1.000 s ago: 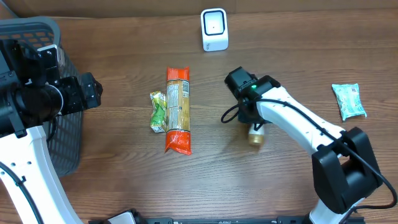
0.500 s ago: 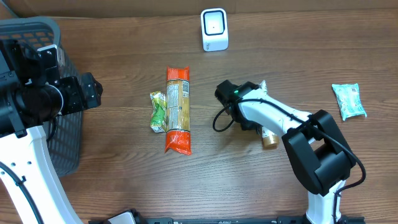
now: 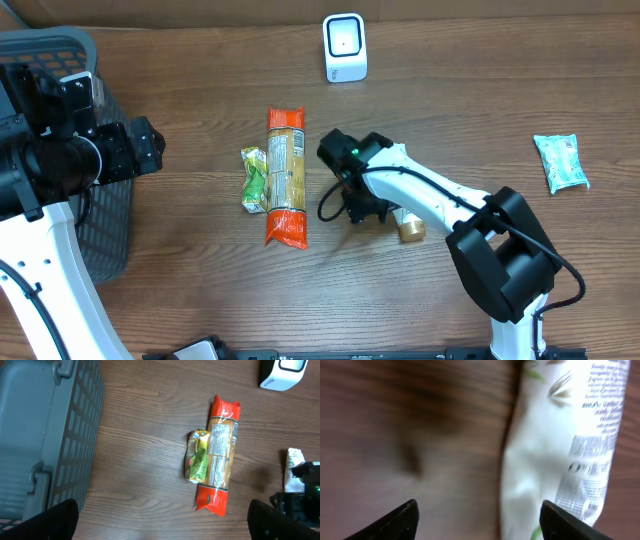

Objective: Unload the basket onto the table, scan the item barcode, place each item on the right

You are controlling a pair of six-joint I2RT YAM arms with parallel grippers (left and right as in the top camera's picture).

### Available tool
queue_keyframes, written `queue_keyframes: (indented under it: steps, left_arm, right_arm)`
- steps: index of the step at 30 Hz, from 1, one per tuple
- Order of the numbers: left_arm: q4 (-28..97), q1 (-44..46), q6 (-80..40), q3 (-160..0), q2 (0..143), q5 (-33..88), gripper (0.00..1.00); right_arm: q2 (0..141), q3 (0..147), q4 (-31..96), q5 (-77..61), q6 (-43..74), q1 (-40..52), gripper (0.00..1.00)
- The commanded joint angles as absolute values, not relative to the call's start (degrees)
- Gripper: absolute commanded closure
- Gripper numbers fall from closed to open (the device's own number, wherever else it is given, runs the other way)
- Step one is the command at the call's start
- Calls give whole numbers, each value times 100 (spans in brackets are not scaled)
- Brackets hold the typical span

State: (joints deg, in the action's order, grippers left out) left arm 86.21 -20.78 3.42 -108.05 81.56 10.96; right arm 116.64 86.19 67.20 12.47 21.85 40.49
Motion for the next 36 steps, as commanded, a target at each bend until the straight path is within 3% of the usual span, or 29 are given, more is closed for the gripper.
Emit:
queue_keyframes:
  steps: [1,10,13,15,20,28,36]
  left_arm:
    - [8632,-2097,451,-10842,8176,1146,0]
    - [8632,-2097,451,-10842,8176,1146,0]
    - [8632,-2097,451,-10842,8176,1146,1]
    - [8632,-2097,451,-10842,8176,1146,1]
    - [8635,-2097,451,-10842,8176,1146,0]
    - [8632,-2097,451,-10842,8176,1146,0]
    - [8632,-2097,451,-10842,8176,1146,0]
  right_arm:
    - [11255,9369,6987,681,2202,4018,20]
    - [10123,9996,7487,672,2128,3009,10]
    - [10134,9867,7575,631,1675,2536,11]
    - [10189,9666,7505,631,1568,2412,18]
    - [10294,8901,6947,412,1662,2539,27]
    - [10294,7408,5339,438,2126,2897,27]
    - [10300,6827,4565,370,2121,2862,20]
